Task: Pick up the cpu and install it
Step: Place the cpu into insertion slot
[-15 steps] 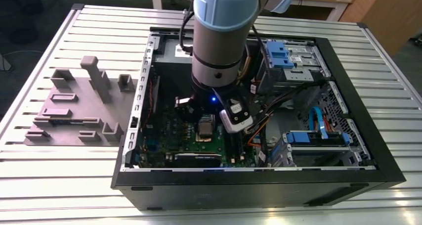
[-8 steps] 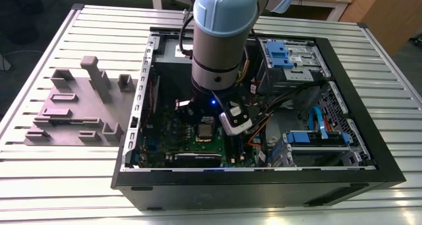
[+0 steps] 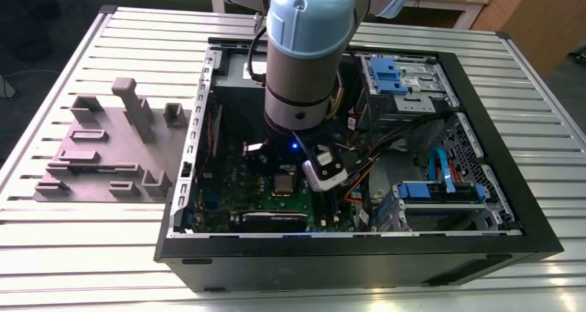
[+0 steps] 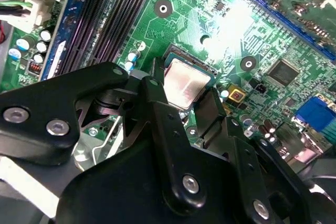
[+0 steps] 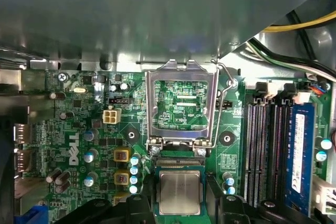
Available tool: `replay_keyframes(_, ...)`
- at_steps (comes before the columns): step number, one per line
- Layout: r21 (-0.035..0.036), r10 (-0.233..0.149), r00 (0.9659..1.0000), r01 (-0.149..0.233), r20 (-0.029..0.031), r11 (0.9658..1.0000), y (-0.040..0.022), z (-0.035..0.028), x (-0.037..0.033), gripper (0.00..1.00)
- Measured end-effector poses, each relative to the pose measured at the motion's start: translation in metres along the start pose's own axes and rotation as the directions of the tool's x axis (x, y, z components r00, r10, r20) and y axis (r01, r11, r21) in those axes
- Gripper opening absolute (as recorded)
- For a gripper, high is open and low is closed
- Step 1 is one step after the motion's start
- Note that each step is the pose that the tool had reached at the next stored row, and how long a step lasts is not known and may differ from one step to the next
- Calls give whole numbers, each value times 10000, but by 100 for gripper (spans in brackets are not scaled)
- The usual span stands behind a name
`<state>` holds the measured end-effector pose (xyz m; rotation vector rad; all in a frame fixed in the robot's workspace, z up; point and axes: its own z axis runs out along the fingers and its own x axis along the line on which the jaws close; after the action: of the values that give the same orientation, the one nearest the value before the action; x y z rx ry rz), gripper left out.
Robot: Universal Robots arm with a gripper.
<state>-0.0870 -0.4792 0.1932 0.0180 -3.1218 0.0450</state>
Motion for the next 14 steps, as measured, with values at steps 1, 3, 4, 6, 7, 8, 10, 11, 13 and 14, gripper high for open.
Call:
replay_keyframes(1,0,-1,10000,1,0,10000,0,11,0,47)
replay_keyframes(3,1,0,10000,0,0,10000,0,31,2,47)
replay_keyframes(4,3,0,10000,0,-1,10000,0,37,3,47)
replay_keyframes(6,6,-1,10000,1,-3,10000,-1,46,4,47)
replay_keyframes(7,5,0,10000,0,-4,10000,0,48,4,47)
replay_keyframes(8,4,0,10000,0,-3,10000,0,49,4,47)
replay_keyframes(10,0,0,10000,0,-1,10000,1,52,4,47)
replay_keyframes(11,1,0,10000,0,-1,10000,1,52,4,47)
replay_keyframes(13,1,0,10000,0,-2,10000,1,54,4,47)
replay_keyframes(14,1,0,10000,0,-1,10000,1,54,4,47)
